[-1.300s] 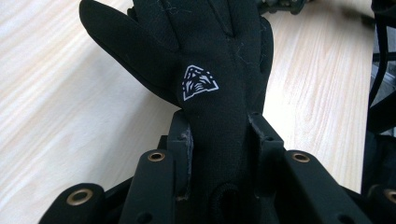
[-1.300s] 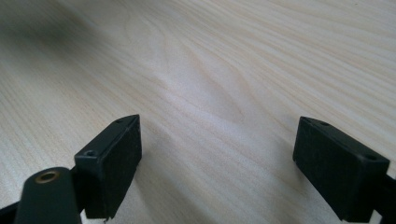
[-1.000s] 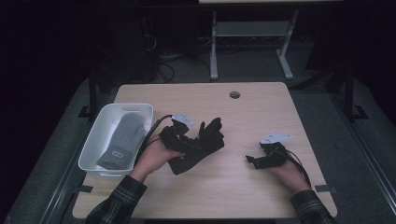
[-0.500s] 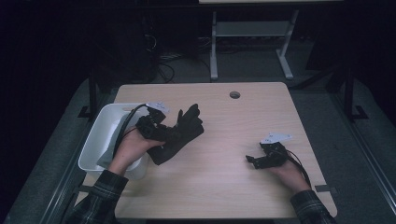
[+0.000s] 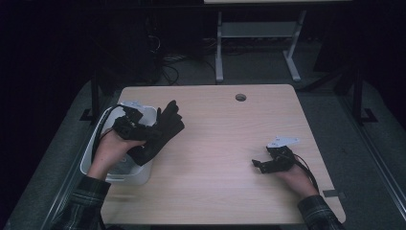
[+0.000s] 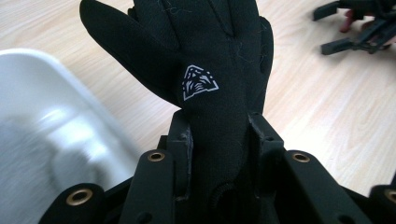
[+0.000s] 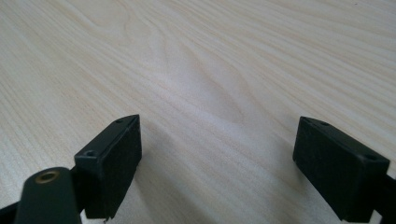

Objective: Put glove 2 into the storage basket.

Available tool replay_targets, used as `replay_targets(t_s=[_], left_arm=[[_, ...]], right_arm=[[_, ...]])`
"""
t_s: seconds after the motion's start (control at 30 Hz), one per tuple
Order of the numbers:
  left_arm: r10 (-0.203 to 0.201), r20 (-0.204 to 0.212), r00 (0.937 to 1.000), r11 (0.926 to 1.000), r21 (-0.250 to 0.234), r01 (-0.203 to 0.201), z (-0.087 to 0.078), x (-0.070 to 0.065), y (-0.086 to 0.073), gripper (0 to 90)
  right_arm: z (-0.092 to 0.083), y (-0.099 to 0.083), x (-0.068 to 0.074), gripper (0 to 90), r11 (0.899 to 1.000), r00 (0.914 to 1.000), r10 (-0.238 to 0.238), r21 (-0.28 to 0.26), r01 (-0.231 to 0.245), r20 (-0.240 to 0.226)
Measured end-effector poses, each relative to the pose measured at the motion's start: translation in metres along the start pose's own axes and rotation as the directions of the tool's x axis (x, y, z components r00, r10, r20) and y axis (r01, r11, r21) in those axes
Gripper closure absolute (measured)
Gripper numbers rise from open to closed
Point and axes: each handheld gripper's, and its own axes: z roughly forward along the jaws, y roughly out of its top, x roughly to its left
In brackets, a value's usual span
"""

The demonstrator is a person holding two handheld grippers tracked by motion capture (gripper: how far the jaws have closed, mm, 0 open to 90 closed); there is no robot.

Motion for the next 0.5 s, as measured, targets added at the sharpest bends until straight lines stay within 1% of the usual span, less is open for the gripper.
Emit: replay_targets(t_s=[0.1,0.17,0.23,0.27,0.3,0.43,0.5], left_arm=[[-0.022,-0.028,0.9994,0.9998,0.001,0.022,-0.009,0.01,-0.008,66.4],[-0.043,-0.041,0.9982,0.9991,-0.007,0.043,-0.015,0.016,-0.013,66.4],[-0.058,-0.059,0.9966,0.9983,-0.003,0.058,-0.019,0.023,-0.018,66.5],[-0.071,-0.072,0.9949,0.9974,-0.006,0.071,-0.02,0.025,-0.021,66.4],[-0.074,-0.083,0.9938,0.9972,-0.003,0.074,-0.021,0.029,-0.023,66.4],[-0.115,-0.107,0.9876,0.9934,-0.01,0.114,-0.026,0.041,-0.034,66.4],[-0.128,-0.122,0.9843,0.9917,-0.004,0.128,-0.028,0.046,-0.039,66.4]], right_arm=[[0.0,0.0,0.0,15.4,1.0,1.0,-0.003,-0.001,0.003,0.0],[0.0,0.0,0.0,15.4,1.0,1.0,0.0,0.0,0.0,0.0],[0.0,0.0,0.0,15.3,1.0,1.0,-0.003,-0.001,0.003,0.0],[0.0,0.0,0.0,15.4,1.0,1.0,-0.003,-0.001,0.003,0.0],[0.0,0.0,0.0,15.4,1.0,1.0,-0.003,0.0,0.003,0.0],[0.0,0.0,0.0,15.4,1.0,1.0,0.0,0.001,0.0,0.0],[0.0,0.0,0.0,15.4,1.0,1.0,0.0,0.001,0.0,0.001]])
